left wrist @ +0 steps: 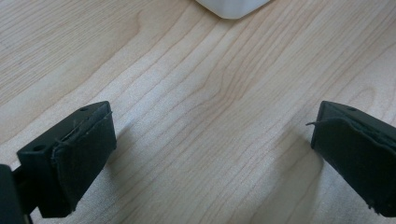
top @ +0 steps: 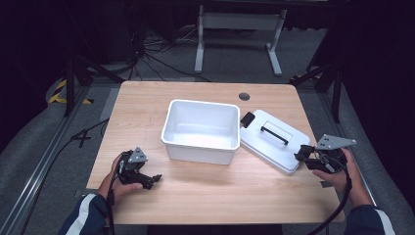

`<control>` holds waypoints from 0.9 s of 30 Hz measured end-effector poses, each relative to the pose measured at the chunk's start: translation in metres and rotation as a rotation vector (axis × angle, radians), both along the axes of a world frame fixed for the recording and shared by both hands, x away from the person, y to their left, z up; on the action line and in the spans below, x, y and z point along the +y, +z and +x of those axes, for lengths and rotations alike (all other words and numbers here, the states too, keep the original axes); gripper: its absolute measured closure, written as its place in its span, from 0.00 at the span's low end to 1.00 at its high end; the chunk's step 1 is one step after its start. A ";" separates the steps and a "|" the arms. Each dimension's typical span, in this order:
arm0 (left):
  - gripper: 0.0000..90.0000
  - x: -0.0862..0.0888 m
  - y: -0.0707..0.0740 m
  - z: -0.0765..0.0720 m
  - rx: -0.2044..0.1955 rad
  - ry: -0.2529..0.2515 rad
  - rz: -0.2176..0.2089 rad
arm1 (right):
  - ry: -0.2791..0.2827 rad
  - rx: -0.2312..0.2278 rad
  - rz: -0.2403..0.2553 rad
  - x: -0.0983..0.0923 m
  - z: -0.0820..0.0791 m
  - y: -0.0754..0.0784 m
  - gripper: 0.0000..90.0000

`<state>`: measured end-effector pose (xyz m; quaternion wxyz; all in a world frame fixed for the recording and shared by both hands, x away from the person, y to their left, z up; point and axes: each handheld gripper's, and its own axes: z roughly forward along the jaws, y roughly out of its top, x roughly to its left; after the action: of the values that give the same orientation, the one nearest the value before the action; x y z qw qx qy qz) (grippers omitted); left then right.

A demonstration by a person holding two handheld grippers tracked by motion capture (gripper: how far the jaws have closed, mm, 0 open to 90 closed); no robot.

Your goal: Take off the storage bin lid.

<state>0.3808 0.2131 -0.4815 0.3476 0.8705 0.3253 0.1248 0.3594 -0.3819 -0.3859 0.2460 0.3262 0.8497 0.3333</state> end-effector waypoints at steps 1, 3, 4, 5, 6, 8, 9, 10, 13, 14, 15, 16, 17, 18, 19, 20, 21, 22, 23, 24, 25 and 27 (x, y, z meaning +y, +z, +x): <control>0.00 0.000 0.000 0.000 0.000 0.000 0.000 | 0.005 -0.002 -0.001 0.000 -0.004 -0.001 0.61; 0.00 0.000 0.000 0.000 -0.001 0.000 0.000 | 0.007 -0.013 0.012 -0.001 -0.010 -0.005 0.59; 0.00 0.000 0.000 0.000 -0.001 0.000 0.000 | 0.007 -0.013 0.012 -0.001 -0.010 -0.005 0.59; 0.00 0.000 0.000 0.000 0.000 0.000 0.000 | 0.003 -0.008 0.020 -0.001 -0.012 -0.007 0.59; 0.00 0.000 0.000 0.000 0.000 0.000 0.000 | 0.002 -0.015 0.010 -0.001 -0.015 -0.010 0.58; 0.00 0.000 0.000 0.000 0.000 0.000 0.000 | 0.000 -0.014 0.008 -0.002 -0.019 -0.015 0.57; 0.01 0.000 0.000 0.000 0.000 0.001 0.000 | 0.001 -0.010 0.017 -0.002 -0.022 -0.018 0.57; 0.01 0.000 0.000 0.000 0.000 0.001 0.000 | -0.001 -0.007 0.015 -0.003 -0.025 -0.023 0.56; 0.01 0.000 0.000 0.000 0.000 0.001 0.000 | -0.010 0.004 0.009 -0.003 -0.031 -0.032 0.54; 0.01 0.000 0.000 0.000 0.000 0.001 0.000 | -0.015 0.009 0.015 -0.004 -0.033 -0.035 0.54; 0.01 0.000 0.000 0.000 0.000 0.001 0.000 | -0.015 0.009 0.015 -0.004 -0.033 -0.035 0.54; 0.01 0.000 0.000 0.000 0.000 0.001 0.000 | -0.024 0.026 0.031 -0.005 -0.037 -0.042 0.51; 0.01 0.000 0.000 0.000 0.000 0.001 0.000 | -0.030 0.033 0.029 -0.006 -0.038 -0.046 0.51; 0.01 0.000 0.000 0.000 0.000 0.001 0.000 | -0.037 0.043 0.032 -0.007 -0.039 -0.049 0.49; 0.00 0.000 0.000 0.000 0.000 0.001 0.000 | -0.040 0.056 0.045 -0.008 -0.040 -0.053 0.47; 0.01 0.000 0.000 0.000 0.000 0.000 0.001 | -0.049 0.069 0.067 -0.009 -0.041 -0.057 0.46; 0.01 0.000 0.000 0.000 0.000 0.000 0.001 | -0.051 0.080 0.069 -0.010 -0.041 -0.061 0.46; 0.01 0.000 0.000 0.000 0.000 0.001 0.000 | -0.055 0.086 0.061 -0.011 -0.042 -0.064 0.44; 0.01 0.000 0.000 0.000 0.000 0.001 0.000 | -0.061 0.089 0.057 -0.012 -0.042 -0.067 0.43; 0.01 0.000 0.000 0.000 0.000 0.001 0.000 | -0.069 0.092 0.070 -0.014 -0.042 -0.069 0.43; 0.01 0.000 0.000 0.000 -0.001 0.001 0.000 | -0.075 0.099 0.091 -0.016 -0.042 -0.072 0.42; 0.01 0.000 0.000 0.000 0.000 0.001 0.000 | -0.083 0.106 0.091 -0.017 -0.042 -0.075 0.38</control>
<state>0.3806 0.2130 -0.4814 0.3475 0.8704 0.3257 0.1250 0.3178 -0.3988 -0.4610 0.1991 0.3891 0.8313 0.3435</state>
